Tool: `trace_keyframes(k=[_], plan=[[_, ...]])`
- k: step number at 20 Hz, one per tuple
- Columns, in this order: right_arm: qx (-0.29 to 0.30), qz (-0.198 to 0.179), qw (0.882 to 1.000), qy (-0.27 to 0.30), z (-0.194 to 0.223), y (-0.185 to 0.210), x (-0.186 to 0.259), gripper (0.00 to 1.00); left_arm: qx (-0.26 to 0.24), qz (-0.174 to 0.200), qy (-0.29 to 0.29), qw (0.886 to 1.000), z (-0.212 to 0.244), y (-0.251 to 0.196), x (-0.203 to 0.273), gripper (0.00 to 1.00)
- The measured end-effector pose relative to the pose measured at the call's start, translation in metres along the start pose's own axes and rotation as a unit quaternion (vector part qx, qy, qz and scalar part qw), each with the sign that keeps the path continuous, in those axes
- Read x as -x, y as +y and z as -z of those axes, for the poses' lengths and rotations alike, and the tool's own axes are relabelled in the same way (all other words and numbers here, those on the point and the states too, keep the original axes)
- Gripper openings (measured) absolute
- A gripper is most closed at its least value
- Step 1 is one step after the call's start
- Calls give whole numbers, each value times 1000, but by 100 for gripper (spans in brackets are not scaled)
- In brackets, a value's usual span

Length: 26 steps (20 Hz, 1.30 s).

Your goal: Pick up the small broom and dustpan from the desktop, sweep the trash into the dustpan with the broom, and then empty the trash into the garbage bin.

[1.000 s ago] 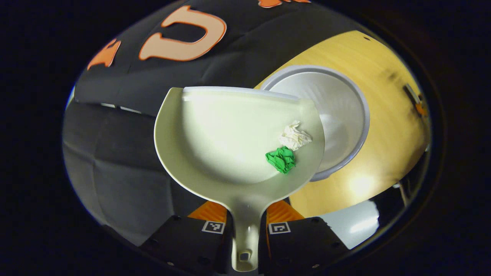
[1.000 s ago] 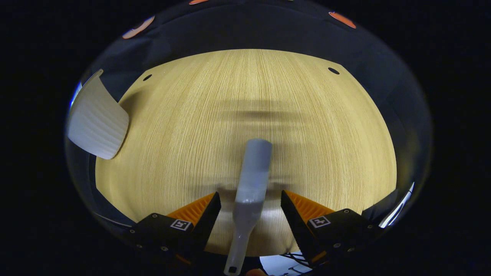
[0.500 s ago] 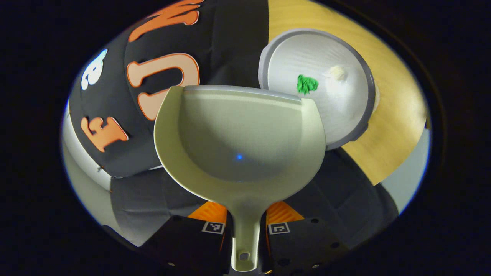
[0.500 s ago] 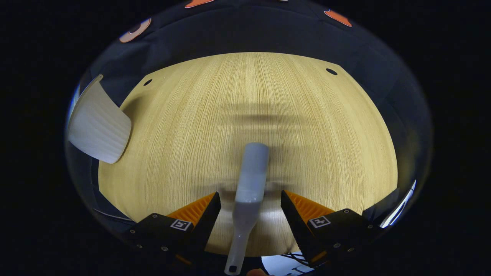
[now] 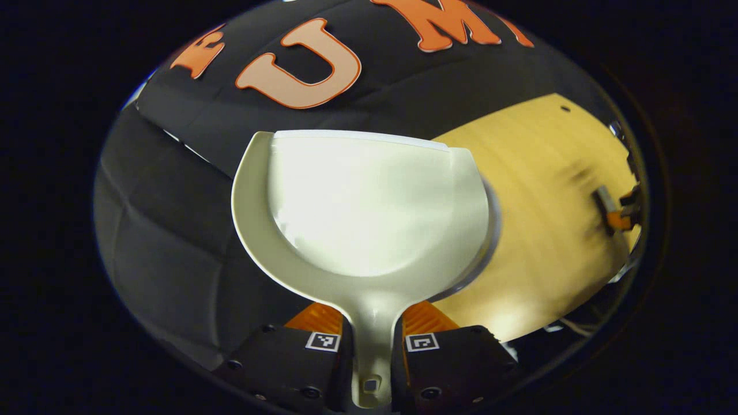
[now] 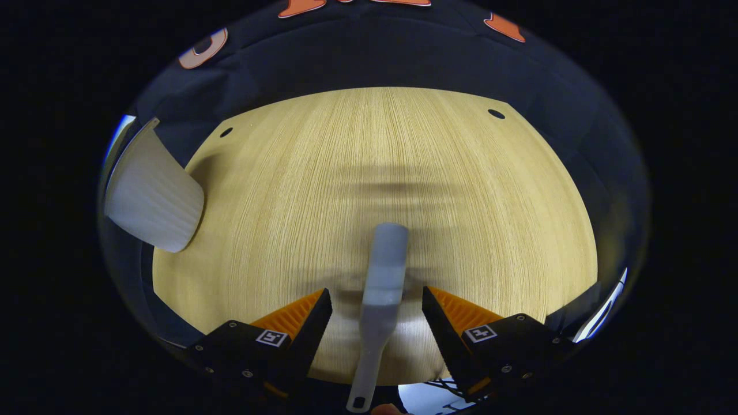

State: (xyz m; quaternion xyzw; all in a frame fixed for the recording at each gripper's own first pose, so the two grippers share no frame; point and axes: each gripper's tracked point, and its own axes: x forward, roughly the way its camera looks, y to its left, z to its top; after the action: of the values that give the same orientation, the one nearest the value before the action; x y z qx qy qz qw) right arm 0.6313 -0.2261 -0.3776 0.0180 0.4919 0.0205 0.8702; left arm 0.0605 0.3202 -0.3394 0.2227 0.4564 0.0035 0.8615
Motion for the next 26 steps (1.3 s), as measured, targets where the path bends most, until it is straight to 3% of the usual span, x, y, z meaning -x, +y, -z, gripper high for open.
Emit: trace_keyframes(k=[4, 7, 9, 14, 20, 24, 26], plan=[[0, -3, 1000, -28, -14, -5, 12, 95, 39, 116, -49, 991, -37, -108, 2, 27], [6, -2, 1000, -27, -11, -15, 13, 95, 66, 194, -42, 978, -54, -179, -2, 27], [10, -5, 1000, -25, -8, -16, 12, 95, 88, 224, -17, 971, -35, -232, -6, 27], [25, -14, 999, -19, -4, -21, 10, 95, 159, 232, 82, 956, 14, -285, -66, 27], [37, -20, 999, -13, -2, -24, 9, 95, 172, 228, 180, 941, 64, -335, -104, 28], [47, -21, 999, -6, 2, -25, 8, 95, 162, 226, 200, 939, 82, -350, -119, 28], [50, -20, 999, -3, 4, -25, 6, 95, 173, 233, 213, 933, 85, -357, -120, 28]])
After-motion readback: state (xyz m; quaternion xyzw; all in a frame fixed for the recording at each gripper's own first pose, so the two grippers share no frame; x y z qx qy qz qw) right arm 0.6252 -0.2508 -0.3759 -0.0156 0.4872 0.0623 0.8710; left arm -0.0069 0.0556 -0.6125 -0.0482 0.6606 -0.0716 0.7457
